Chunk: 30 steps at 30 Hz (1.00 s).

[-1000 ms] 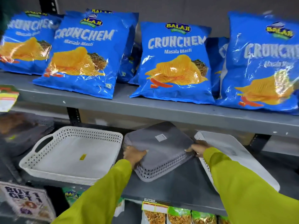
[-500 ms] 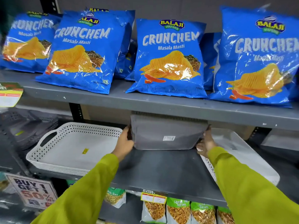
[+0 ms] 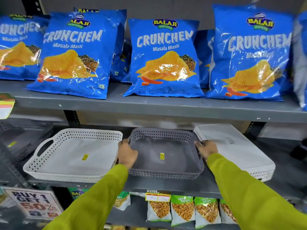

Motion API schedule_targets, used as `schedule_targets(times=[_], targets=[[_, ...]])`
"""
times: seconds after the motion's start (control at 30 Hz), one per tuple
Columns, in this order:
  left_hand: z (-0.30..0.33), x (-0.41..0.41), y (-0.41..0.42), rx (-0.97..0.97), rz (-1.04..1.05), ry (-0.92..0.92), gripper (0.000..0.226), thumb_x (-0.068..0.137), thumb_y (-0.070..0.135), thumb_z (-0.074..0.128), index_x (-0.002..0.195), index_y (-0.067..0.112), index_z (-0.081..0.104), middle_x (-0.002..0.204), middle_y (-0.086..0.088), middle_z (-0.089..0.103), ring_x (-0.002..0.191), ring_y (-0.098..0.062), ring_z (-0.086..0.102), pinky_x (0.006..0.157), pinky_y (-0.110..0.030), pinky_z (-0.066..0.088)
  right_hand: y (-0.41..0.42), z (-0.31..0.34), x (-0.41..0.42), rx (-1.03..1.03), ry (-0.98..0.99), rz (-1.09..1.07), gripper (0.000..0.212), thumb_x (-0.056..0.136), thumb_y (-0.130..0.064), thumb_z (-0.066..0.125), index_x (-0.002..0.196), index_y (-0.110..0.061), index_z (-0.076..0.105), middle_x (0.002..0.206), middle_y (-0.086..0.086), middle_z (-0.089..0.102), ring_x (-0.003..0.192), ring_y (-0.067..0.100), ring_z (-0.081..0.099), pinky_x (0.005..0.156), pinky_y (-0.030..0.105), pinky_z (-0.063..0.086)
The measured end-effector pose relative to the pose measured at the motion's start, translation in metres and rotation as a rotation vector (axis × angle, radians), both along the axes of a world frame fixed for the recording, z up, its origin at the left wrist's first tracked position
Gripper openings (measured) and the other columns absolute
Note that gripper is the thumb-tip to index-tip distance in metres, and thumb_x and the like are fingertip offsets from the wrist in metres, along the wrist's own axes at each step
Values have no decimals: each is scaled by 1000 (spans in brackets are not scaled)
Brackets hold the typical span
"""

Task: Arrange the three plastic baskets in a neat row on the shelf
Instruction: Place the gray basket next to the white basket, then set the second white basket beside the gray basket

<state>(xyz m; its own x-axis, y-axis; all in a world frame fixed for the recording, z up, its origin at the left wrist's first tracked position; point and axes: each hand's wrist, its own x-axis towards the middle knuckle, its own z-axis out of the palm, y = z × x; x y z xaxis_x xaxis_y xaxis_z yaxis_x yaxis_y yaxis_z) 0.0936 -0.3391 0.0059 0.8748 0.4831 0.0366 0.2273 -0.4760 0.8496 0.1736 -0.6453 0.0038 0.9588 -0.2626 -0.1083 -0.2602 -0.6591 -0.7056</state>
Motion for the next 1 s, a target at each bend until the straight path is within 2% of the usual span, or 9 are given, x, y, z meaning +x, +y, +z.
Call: schedule_targets(times=[0.17,0.23,0.33,0.47,0.63,0.73,0.83,0.9,1.0], targets=[[26,30,-60,116,-201,-74,47,78,0,52,124,5,54,124,-23,57,114,-40,55,96,-41,46,-54,17,0,-231,-203,-127,50,82,-44,66,116,-7,64,121,20,66,113,38,60,95,41,50],[33,47,-91,152,-302,-76,48,78,-1,53,126,3,52,130,-22,53,118,-39,52,98,-39,44,-75,15,-3,-357,-82,-83,76,71,-60,69,132,-18,52,138,13,53,127,33,48,104,43,43],[38,73,-141,133,-416,-38,50,79,0,56,129,2,50,137,-19,46,126,-35,46,105,-33,38,-97,-1,-15,-609,159,144,114,59,-71,70,151,-30,16,160,2,17,145,27,23,113,56,23],[42,96,-197,213,-525,-53,51,80,6,59,129,2,51,139,-20,45,129,-35,44,108,-33,36,-123,-21,-31,-800,189,373,114,67,-53,75,151,-39,-1,163,-2,-2,150,22,5,116,63,8],[36,118,-251,294,-661,15,54,81,8,58,134,1,46,144,-20,40,131,-36,43,109,-34,36,-190,-5,-52,-811,310,591,105,76,-27,70,151,-40,-2,163,-6,-10,151,18,-2,121,46,2],[32,123,-275,338,-740,117,56,86,14,58,137,-3,40,147,-23,37,135,-36,39,111,-36,33,-217,12,-71,-590,281,631,87,73,-4,58,145,-40,26,157,-12,18,147,11,18,123,39,15],[20,121,-292,355,-818,230,48,86,18,59,131,2,51,138,-21,52,126,-34,51,101,-35,42,-242,19,-63,-220,36,227,53,70,12,55,105,-27,64,117,-8,64,113,7,59,106,25,42],[11,121,-301,350,-853,308,46,85,21,60,129,8,55,135,-16,58,122,-31,56,97,-32,46,-266,12,-42,-146,-92,-73,48,66,1,67,106,-24,65,120,5,65,111,24,62,94,30,49],[10,122,-305,238,-801,349,44,82,22,63,122,4,60,129,-16,62,117,-31,59,95,-33,50,-284,-8,-16,53,134,-320,74,57,-22,76,125,-7,51,106,17,64,82,30,63,64,33,54]])
